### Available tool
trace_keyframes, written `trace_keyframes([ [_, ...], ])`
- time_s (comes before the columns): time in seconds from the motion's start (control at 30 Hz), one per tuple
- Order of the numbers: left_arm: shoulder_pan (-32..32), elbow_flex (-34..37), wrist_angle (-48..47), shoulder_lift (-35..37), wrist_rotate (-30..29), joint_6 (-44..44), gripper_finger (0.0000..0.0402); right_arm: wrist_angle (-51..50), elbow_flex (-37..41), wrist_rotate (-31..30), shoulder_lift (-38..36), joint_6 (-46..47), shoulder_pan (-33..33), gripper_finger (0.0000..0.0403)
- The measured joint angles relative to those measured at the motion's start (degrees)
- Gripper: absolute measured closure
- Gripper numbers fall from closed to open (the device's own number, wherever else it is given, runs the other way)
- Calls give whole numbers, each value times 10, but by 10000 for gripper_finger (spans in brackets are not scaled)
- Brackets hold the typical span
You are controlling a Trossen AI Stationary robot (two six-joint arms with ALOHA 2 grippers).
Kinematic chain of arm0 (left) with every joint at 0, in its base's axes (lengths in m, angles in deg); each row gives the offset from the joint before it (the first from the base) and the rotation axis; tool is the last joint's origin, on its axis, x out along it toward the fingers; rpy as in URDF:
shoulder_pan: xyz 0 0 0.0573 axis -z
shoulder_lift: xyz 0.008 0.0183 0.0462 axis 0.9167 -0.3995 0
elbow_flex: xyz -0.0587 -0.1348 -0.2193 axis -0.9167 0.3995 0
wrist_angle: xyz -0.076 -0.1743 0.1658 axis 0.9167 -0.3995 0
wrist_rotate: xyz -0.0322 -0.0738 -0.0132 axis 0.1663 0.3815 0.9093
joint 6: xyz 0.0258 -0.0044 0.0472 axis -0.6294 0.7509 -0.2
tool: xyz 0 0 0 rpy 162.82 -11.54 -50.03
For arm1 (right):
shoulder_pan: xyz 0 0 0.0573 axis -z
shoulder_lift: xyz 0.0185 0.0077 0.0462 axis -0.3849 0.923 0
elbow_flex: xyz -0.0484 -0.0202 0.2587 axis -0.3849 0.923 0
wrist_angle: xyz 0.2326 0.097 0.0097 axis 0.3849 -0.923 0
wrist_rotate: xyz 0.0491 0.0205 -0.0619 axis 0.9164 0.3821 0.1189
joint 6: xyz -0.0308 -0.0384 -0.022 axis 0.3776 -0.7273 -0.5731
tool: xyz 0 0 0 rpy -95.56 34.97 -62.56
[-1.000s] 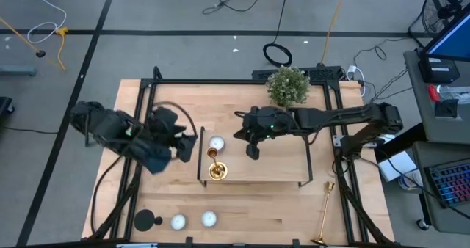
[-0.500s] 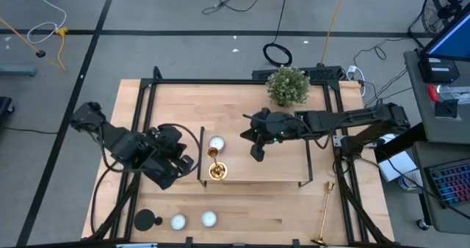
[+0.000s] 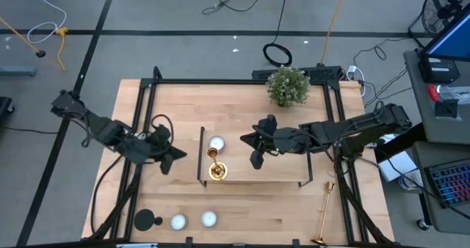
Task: Pick & Place candle stick holders
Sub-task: Put the pink scented candle on the shelf
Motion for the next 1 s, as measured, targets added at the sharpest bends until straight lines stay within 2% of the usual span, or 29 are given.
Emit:
trace_keyframes([
  [0.13,-36,49,77,9,45,-89,400,6,0,1,0,-3,-1,403],
  [0.27,-67,50,127,-26,55,-198,400,5,0,-1,0,-7,1,403],
  [0.37,-104,49,198,-54,95,-246,400,4,0,-1,0,-7,0,403],
  [0.5,-139,49,208,-93,128,-250,400,2,0,-1,0,3,-4,403],
  [0.67,-151,49,217,-129,157,-270,401,2,0,-14,0,4,-9,403],
  [1.0,-154,49,262,-169,165,-283,401,1,0,-14,0,9,-12,403],
])
